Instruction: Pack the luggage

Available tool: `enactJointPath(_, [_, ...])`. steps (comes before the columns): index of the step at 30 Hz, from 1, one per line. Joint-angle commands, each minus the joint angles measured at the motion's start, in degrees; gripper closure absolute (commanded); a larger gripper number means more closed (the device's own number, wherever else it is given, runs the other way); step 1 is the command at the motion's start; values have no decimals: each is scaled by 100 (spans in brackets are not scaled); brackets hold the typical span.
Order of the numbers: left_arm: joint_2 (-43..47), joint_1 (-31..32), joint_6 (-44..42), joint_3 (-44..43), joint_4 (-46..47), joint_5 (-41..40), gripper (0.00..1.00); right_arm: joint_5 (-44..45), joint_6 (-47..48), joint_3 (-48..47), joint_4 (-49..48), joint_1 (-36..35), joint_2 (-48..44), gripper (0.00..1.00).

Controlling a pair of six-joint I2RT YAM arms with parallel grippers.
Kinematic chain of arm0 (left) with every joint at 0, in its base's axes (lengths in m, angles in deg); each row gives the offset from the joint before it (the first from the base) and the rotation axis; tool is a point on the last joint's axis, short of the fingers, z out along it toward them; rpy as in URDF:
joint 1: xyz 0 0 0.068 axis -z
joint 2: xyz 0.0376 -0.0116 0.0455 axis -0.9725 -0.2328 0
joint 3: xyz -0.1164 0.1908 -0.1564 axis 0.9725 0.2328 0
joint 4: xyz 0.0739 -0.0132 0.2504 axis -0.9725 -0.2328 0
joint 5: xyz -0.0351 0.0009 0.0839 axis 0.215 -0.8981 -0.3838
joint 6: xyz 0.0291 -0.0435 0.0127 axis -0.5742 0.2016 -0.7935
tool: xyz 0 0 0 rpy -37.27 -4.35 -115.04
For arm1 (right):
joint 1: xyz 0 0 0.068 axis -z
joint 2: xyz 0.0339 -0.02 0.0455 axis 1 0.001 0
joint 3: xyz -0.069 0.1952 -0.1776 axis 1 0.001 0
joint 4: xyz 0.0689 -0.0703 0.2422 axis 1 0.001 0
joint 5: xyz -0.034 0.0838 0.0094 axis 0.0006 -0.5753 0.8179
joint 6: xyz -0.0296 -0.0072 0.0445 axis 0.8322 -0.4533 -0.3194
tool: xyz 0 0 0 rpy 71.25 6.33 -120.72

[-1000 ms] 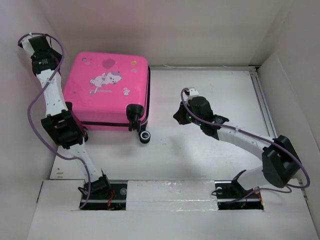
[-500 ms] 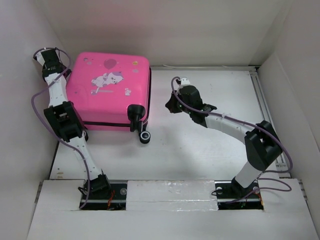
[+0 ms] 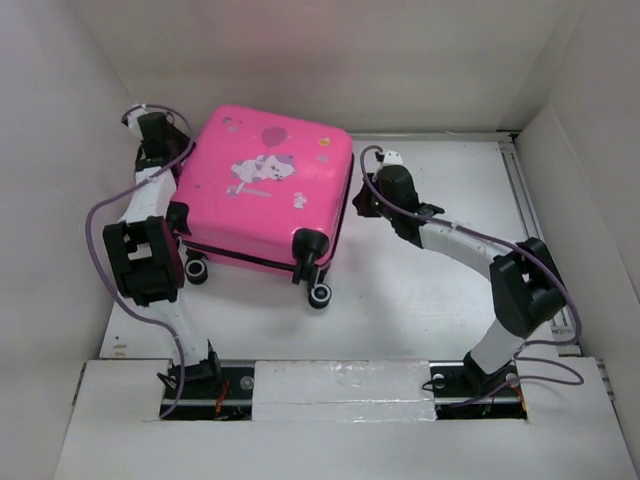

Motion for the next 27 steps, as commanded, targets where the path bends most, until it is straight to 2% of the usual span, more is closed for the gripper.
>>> enactJointPath(1, [364, 1289, -3, 1118, -1046, 1580, 71, 317, -65, 358, -230, 85, -529, 100])
enactJointPath(3, [761, 1353, 259, 1593, -729, 1581, 67, 388, -65, 552, -230, 208, -818, 95])
enactJointPath(5, [1420, 1353, 401, 1700, -649, 1389, 64, 388, -65, 771, -72, 384, -995, 94])
enactJointPath(6, [1622, 1353, 402, 1700, -719, 1161, 62, 449, -117, 860, -72, 445, -1170, 90])
enactJointPath(7, [1807, 1275, 402, 1648, -771, 567, 59, 449, -118, 948, -19, 498, -1268, 88])
enactJointPath(9, [2194, 1160, 297, 1569, -833, 89, 55, 449, -232, 1273, -19, 682, -1583, 87])
enactJointPath(13, [1959, 1046, -37, 1175, -1166, -800, 53, 475, -407, 1783, -19, 964, -2136, 85])
enactJointPath(15, [1277, 1046, -90, 884, -1412, -924, 53, 598, -487, 2011, -19, 1104, -2287, 85])
enactJointPath(17, [783, 1046, -152, 445, -1808, -924, 57, 599, -540, 2126, -19, 1219, -2428, 85])
enactJointPath(18, [380, 1046, -152, 365, -1887, -759, 57, 599, -540, 2126, -19, 1280, -2429, 85])
enactJointPath(20, [140, 1046, -4, 416, -1888, -530, 59, 441, -540, 2188, -19, 1342, -2220, 85])
enactJointPath(21, [139, 1046, 50, 582, -1688, -50, 59, 310, -540, 2101, -19, 1342, -2079, 85])
enactJointPath(22, [139, 1046, 120, 784, -1477, 103, 61, 47, -488, 1917, -19, 1342, -1929, 85])
enactJointPath(27, [884, 1353, 805, 2372, -230, 482, 63, -543, -434, 1196, -212, 1097, -981, 85])
